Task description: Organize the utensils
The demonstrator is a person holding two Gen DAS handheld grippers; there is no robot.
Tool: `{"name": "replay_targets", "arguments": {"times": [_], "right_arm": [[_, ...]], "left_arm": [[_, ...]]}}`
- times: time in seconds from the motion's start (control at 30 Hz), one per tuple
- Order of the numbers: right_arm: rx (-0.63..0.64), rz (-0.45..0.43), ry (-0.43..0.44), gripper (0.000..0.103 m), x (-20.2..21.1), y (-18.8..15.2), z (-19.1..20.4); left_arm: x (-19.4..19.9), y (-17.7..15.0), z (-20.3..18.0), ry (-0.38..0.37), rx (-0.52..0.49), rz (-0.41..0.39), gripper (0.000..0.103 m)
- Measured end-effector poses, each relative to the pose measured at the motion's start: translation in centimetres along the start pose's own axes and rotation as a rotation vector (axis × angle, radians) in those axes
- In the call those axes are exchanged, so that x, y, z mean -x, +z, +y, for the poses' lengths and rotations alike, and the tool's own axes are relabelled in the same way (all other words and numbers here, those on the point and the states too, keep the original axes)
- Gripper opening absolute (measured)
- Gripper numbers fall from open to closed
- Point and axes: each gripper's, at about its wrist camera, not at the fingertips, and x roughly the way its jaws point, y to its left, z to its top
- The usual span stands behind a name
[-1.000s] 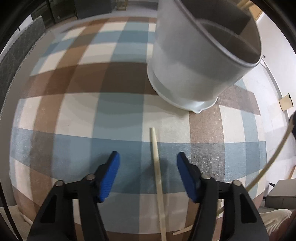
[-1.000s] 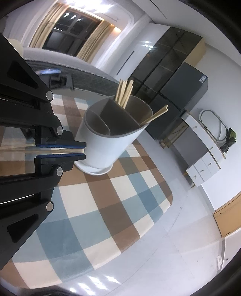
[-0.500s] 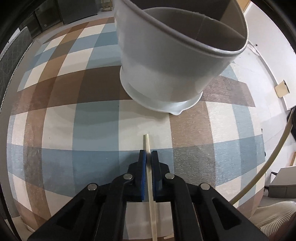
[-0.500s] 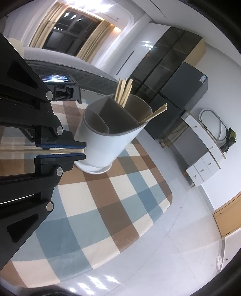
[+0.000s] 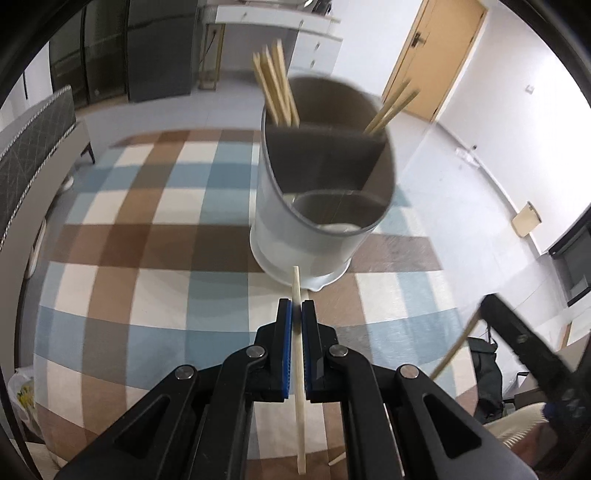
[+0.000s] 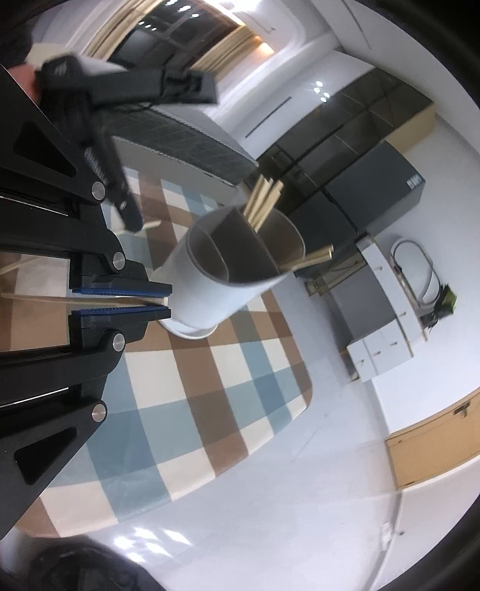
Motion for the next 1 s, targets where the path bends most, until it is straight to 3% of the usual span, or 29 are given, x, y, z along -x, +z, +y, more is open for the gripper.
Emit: {"name": "replay_targets", "arguments": {"times": [0.33, 0.57, 0.7, 0.77, 0.9, 1.0], "right_arm": [[0.058, -0.048, 0.021, 0.004, 1.8, -1.2, 2.1], [0.071, -0.068, 0.017, 0.004, 2.6, -1.4, 2.6], [0.065, -0.076, 0.016, 0.004, 3.1, -1.4, 2.7], [0.059, -0.079, 0.021, 0.004, 3.2, -1.4, 2.8], [0.054, -0.082, 0.026, 0.004, 3.0, -1.2, 2.8], [0.046, -0.072, 0.028, 0.004, 2.4, -1.0, 2.7]], "left_arm": [[4.3, -0.8, 0.5, -0.016, -0.075, -0.107, 0.001], [4.9, -1.3, 0.5, -0.017, -0.096, -0.101, 0.000], [4.5, -1.2, 2.6, -0.032, -0.022, -0.057, 0.000], [3.0, -1.3, 4.6, -0.019, 0.030, 0.016, 0.006], [0.0, -1.6, 7.7, 0.024, 0.121, 0.091, 0.043], [-2.0, -1.7, 8.5, 0.030, 0.162, 0.139, 0.055]]}}
